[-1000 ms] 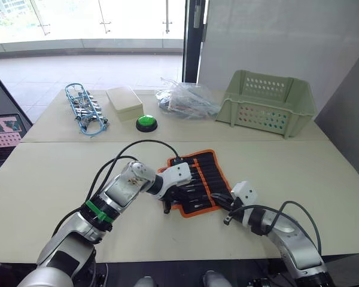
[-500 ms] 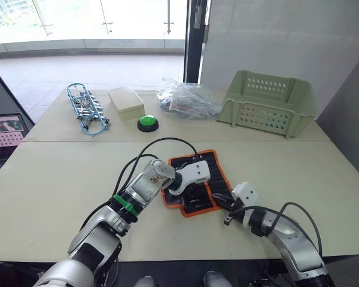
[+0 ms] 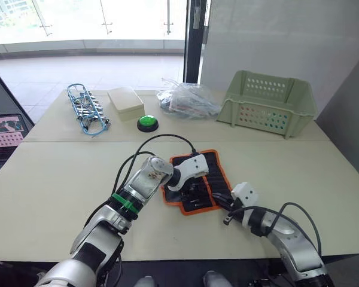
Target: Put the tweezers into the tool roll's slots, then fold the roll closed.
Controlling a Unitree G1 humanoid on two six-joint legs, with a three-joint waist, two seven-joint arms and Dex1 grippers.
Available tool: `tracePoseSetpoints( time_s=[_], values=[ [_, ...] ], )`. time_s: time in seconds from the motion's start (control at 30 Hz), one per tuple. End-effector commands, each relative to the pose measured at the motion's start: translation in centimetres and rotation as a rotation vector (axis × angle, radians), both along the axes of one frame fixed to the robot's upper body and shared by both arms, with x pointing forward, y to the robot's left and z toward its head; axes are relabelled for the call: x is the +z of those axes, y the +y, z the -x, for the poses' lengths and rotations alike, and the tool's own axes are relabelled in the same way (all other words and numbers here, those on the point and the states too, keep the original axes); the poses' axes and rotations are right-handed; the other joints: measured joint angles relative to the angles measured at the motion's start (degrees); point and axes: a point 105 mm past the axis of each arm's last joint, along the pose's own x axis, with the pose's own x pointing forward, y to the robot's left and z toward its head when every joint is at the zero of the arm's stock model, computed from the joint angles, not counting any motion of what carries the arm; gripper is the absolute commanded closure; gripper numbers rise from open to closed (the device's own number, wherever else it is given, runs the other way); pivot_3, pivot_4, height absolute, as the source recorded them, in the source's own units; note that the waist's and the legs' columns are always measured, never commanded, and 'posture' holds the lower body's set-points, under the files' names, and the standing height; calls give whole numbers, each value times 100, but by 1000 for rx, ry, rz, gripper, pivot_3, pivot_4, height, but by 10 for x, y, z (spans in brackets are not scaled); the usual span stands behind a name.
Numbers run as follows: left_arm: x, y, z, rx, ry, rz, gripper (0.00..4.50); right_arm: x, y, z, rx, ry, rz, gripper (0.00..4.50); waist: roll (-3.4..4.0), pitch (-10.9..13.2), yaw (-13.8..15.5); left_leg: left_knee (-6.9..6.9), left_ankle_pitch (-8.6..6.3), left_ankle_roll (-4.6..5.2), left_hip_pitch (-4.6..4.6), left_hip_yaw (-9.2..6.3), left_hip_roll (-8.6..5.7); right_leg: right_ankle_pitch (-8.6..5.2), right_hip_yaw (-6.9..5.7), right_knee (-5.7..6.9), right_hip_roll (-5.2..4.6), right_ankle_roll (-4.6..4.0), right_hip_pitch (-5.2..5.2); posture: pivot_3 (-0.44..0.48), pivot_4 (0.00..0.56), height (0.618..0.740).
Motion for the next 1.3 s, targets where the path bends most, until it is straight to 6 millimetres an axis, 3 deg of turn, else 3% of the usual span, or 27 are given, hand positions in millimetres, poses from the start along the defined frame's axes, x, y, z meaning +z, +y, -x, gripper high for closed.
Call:
tracePoseSetpoints(
  time_s=[0.03, 0.07, 0.2, 0.37, 0.47, 0.57, 0.83, 1.07, 1.3],
  values=[
    [35, 25, -4, 105, 3, 153, 385, -15, 4, 5, 29, 57, 18, 4500, 1, 0, 2, 0, 0, 0, 0, 0, 0, -1, 0, 3, 0, 0, -1, 0, 150, 740],
    [40, 37, -6, 152, 11, 203, 47, -14, 3, 4, 23, 46, 16, 4500, 1, 0, 4, -1, 0, 0, 1, -1, 0, -1, 0, 5, -1, 0, -1, 0, 150, 740],
    [51, 80, -1, 232, -50, 312, 16, 4, 5, -4, 8, -2, -41, 4500, 2, 1, -9, -2, 0, 0, 5, 0, 1, -1, 1, 5, -1, 0, -1, 0, 150, 740],
    [58, 136, 15, 313, -143, 402, 16, 40, 12, -1, 93, -78, -102, 4500, 14, 13, 26, -2, 1, -1, -12, 0, -1, -1, 3, 22, -7, -3, -28, 0, 150, 740],
    [56, 164, 30, 342, -198, 393, 0, 57, 24, 7, 185, -82, -105, 3665, 20, 17, 32, 15, 2, -4, -62, 0, -5, 1, 6, 42, -10, -5, -85, 0, 150, 740],
    [38, 185, 53, 348, -158, 332, 0, 68, 45, 17, 300, -95, -74, 2664, 26, 20, 19, 18, 2, -4, -66, -1, -4, 1, 6, 44, -11, -6, -90, 0, 150, 740],
    [23, 198, 90, 387, -89, 333, 0, 54, 90, 16, 395, -125, 80, 14, 29, 29, 67, 21, 2, -5, -66, -2, -4, 1, 4, 42, -10, -7, -88, 0, 150, 740],
    [9, 207, 105, 434, -99, 240, 0, 35, 105, 6, 381, -179, 242, 14, 30, 30, 53, 19, 2, -5, -65, -2, -2, 1, 4, 43, -9, -9, -91, 0, 150, 740],
    [9, 211, 104, 471, -116, 239, 0, 35, 111, -7, 320, -269, 321, 14, 30, 30, 44, 18, 2, -5, -65, -1, -2, 1, 4, 45, -8, -10, -92, 0, 150, 740]
  ],
)
